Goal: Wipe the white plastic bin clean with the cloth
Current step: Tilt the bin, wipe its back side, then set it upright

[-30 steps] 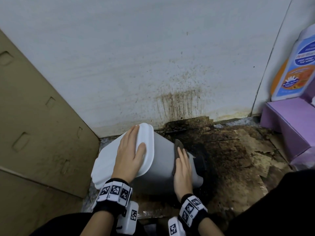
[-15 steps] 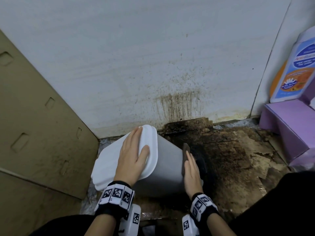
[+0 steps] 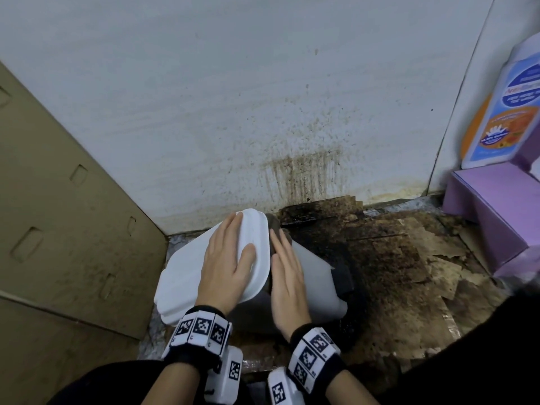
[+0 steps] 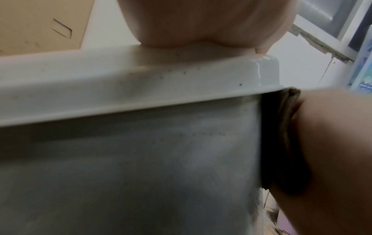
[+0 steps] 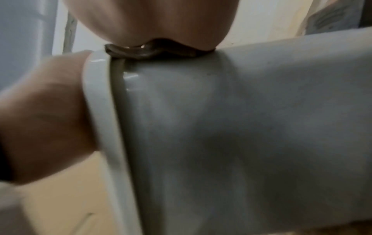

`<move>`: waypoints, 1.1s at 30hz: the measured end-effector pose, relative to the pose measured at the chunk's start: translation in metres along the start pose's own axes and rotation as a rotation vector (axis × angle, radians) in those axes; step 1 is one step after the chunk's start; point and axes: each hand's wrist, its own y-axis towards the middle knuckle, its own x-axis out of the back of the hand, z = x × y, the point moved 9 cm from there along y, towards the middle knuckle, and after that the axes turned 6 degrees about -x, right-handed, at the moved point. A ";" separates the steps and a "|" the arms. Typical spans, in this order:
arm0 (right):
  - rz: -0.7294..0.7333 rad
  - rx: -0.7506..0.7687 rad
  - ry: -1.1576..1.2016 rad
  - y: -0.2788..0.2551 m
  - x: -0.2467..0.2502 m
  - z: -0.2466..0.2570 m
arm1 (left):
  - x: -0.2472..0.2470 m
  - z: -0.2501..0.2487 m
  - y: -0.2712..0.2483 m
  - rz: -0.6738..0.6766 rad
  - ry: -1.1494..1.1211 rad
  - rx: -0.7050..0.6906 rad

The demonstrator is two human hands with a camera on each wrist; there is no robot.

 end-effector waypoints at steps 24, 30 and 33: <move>0.038 0.006 -0.023 0.010 0.009 -0.002 | -0.007 -0.007 0.000 0.016 0.017 -0.012; 0.006 -0.240 -0.049 0.035 0.050 -0.107 | -0.005 -0.009 -0.006 0.016 -0.004 -0.025; -0.050 -0.350 -0.121 0.037 0.069 -0.149 | -0.008 -0.015 -0.009 0.028 0.004 -0.046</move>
